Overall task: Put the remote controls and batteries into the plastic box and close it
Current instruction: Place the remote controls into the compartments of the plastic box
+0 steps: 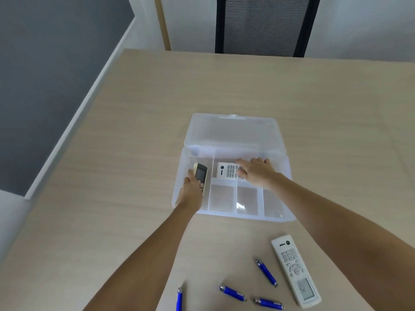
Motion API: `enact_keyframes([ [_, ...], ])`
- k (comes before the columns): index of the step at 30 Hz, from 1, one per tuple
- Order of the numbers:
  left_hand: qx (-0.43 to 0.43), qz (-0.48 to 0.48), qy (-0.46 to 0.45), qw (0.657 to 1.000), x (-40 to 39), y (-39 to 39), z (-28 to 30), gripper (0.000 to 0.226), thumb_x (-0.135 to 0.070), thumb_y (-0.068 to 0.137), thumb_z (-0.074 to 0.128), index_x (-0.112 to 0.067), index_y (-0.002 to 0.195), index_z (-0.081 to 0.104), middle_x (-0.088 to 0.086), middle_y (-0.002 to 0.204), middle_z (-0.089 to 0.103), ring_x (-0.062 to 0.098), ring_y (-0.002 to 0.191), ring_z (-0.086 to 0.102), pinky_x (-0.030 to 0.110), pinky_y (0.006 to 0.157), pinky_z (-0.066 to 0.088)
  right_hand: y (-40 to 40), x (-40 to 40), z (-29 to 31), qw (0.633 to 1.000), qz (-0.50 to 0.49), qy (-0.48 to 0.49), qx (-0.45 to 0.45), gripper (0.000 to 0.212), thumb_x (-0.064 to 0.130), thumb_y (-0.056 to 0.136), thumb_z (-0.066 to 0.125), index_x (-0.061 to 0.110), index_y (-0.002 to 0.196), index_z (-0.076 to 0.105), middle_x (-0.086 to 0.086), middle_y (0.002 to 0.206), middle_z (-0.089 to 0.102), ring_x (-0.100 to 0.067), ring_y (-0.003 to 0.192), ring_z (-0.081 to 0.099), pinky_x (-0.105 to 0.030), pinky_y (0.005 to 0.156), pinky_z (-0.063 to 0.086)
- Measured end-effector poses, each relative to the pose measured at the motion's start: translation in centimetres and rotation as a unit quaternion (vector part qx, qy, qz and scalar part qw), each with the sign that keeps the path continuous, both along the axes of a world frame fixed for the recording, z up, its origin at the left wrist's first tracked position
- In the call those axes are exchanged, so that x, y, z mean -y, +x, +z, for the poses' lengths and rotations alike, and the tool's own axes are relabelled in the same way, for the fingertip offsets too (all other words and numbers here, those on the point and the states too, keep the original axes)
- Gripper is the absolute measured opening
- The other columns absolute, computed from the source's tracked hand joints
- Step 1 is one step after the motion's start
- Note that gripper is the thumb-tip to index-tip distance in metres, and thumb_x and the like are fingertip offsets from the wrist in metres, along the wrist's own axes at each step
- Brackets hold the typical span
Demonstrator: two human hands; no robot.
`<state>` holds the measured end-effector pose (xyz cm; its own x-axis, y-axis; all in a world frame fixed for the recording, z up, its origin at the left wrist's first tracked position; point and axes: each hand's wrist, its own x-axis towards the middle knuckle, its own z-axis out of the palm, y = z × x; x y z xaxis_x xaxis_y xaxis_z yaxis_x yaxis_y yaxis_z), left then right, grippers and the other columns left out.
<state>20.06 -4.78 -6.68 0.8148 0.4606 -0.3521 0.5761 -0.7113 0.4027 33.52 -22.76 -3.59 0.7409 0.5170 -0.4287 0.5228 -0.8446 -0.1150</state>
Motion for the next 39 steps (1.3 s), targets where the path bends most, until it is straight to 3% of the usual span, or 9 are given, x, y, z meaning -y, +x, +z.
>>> enact_keyframes([
  [4, -0.02, -0.003, 0.013, 1.0, 0.3, 0.4, -0.1, 0.031, -0.022, 0.102, 0.034, -0.003, 0.124, 0.042, 0.018, 0.117, 0.058, 0.038, 0.103, 0.062, 0.047, 0.082, 0.052, 0.6, -0.8, -1.5, 0.992, -0.035, 0.042, -0.111, 0.044, 0.041, 0.095, 0.036, 0.042, 0.138, 0.036, -0.004, 0.139, 0.051, -0.039, 0.128, 0.036, -0.048, 0.105, 0.025],
  [7, -0.043, 0.041, 0.018, 0.998, 0.2, 0.3, -0.4, 0.034, -0.029, 0.101, 0.032, -0.006, 0.115, 0.054, 0.015, 0.114, 0.058, 0.035, 0.103, 0.06, 0.046, 0.087, 0.052, 1.3, -0.6, -2.9, 0.989, -0.043, 0.028, -0.137, 0.048, 0.051, 0.087, 0.028, 0.047, 0.133, 0.04, -0.011, 0.136, 0.051, -0.039, 0.129, 0.035, -0.052, 0.107, 0.03],
  [12, -0.067, 0.015, 0.06, 0.996, 0.5, -0.3, 0.6, 0.039, -0.028, 0.101, 0.035, -0.001, 0.125, 0.05, 0.017, 0.121, 0.054, 0.034, 0.109, 0.057, 0.046, 0.09, 0.052, -1.1, 0.5, 0.7, 0.981, -0.04, 0.133, -0.135, 0.029, 0.018, 0.094, 0.039, 0.004, 0.107, 0.06, -0.026, 0.112, 0.063, -0.037, 0.097, 0.061, -0.043, 0.087, 0.048],
  [15, 0.086, -0.069, 0.129, 0.986, 1.7, -2.4, 3.0, 0.049, -0.025, 0.096, 0.047, -0.005, 0.14, 0.039, 0.016, 0.13, 0.049, 0.033, 0.116, 0.05, 0.046, 0.084, 0.052, -4.9, 3.8, 4.4, 0.967, -0.085, 0.239, -0.032, 0.033, 0.018, 0.094, 0.048, 0.007, 0.124, 0.057, -0.019, 0.11, 0.059, -0.03, 0.096, 0.059, -0.039, 0.088, 0.046],
  [19, 0.28, -0.252, 0.048, 0.925, 4.3, -8.8, 4.7, 0.033, -0.025, 0.091, 0.046, -0.009, 0.117, 0.058, 0.009, 0.109, 0.06, 0.027, 0.098, 0.059, 0.038, 0.081, 0.054, -13.7, 11.3, 3.7, 0.945, -0.183, 0.26, 0.083, 0.017, 0.019, 0.091, 0.052, 0.006, 0.101, 0.058, -0.017, 0.095, 0.062, -0.032, 0.079, 0.06, -0.032, 0.067, 0.045],
  [24, 0.088, -0.485, -0.071, 0.867, 9.8, -18.5, 3.1, 0.033, -0.036, 0.092, 0.039, -0.012, 0.097, 0.061, 0.007, 0.097, 0.06, 0.026, 0.087, 0.059, 0.033, 0.068, 0.051, -23.0, 16.7, -1.1, 0.955, -0.284, 0.026, -0.081, 0.074, 0.047, 0.073, 0.07, 0.004, 0.124, 0.04, -0.017, 0.122, 0.043, -0.036, 0.11, 0.044, -0.043, 0.091, 0.044],
  [30, -0.125, -0.591, 0.052, 0.796, 15.9, -22.8, 1.4, 0.072, -0.055, 0.074, 0.068, -0.003, 0.119, 0.046, 0.016, 0.119, 0.051, 0.032, 0.103, 0.05, 0.04, 0.068, 0.041, -23.2, 17.5, -1.9, 0.917, -0.368, 0.1, -0.114, 0.061, 0.028, 0.068, 0.075, 0.001, 0.114, 0.045, -0.017, 0.114, 0.055, -0.031, 0.098, 0.055, -0.035, 0.074, 0.046],
  [34, -0.17, -0.529, 0.034, 0.831, 17.4, -22.7, 2.3, 0.072, -0.035, 0.073, 0.074, 0.001, 0.125, 0.039, 0.019, 0.121, 0.049, 0.034, 0.104, 0.053, 0.037, 0.066, 0.037, -21.4, 18.8, 0.8, 0.808, -0.475, 0.254, -0.237, 0.042, 0.021, 0.062, 0.078, 0.01, 0.1, 0.063, -0.008, 0.093, 0.069, -0.021, 0.074, 0.064, -0.028, 0.062, 0.049],
  [39, -0.16, -0.396, -0.121, 0.896, 13.7, -17.5, 7.2, 0.063, -0.032, 0.069, 0.075, -0.011, 0.116, 0.039, 0.005, 0.093, 0.055, 0.027, 0.078, 0.055, 0.031, 0.061, 0.039, -17.8, 20.0, 6.5, 0.734, -0.418, 0.435, -0.313, 0.038, 0.013, 0.076, 0.074, 0.009, 0.112, 0.061, -0.007, 0.088, 0.067, -0.021, 0.064, 0.064, -0.029, 0.056, 0.053],
])
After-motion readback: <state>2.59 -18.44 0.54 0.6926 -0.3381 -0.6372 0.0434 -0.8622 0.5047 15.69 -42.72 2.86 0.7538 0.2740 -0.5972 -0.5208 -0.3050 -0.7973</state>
